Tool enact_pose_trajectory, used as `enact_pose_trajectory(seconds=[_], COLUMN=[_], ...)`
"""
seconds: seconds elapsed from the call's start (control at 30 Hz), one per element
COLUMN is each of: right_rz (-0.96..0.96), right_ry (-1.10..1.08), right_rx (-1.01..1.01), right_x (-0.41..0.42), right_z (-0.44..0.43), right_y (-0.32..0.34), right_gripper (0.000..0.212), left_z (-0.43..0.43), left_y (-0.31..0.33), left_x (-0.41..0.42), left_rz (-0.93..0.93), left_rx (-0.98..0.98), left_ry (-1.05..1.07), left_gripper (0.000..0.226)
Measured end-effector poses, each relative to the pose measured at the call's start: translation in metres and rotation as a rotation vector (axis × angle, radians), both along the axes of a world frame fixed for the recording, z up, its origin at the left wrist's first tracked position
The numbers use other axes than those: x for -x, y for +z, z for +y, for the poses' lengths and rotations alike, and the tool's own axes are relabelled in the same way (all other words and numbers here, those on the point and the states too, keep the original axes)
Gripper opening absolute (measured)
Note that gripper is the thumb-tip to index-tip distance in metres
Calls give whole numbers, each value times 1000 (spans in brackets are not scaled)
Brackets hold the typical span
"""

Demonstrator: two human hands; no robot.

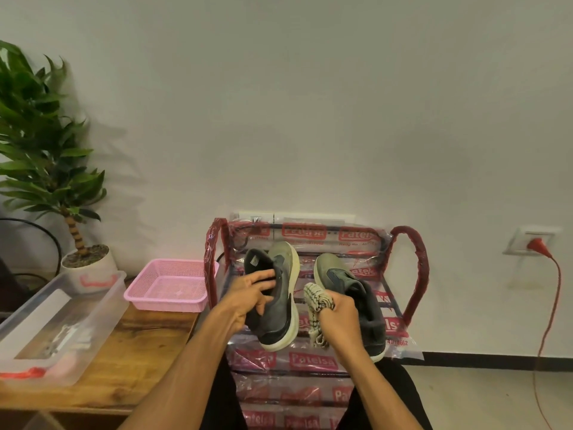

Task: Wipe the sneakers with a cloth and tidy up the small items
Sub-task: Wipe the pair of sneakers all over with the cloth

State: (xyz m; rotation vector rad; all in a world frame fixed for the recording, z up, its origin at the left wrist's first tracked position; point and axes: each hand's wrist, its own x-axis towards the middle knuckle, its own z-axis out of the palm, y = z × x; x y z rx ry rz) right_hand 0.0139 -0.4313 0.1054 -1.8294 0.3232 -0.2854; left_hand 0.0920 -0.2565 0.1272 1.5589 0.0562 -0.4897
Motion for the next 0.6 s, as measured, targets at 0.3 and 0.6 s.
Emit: enact_pose_trajectory(seconds=[0.3, 0.6], right_rz=[22, 79], right_ry=[260, -13], right_rx=[467, 269], right_x=[3, -11], right_z=[6, -5], right_y=[6, 7], right_gripper=[14, 26], left_z=[-11, -55], left_y=[-2, 3], left_x=[1, 23], left_rz=[-28, -206], left_rx=[-39, -294], left_ry=[84, -164], left_gripper=[81, 73])
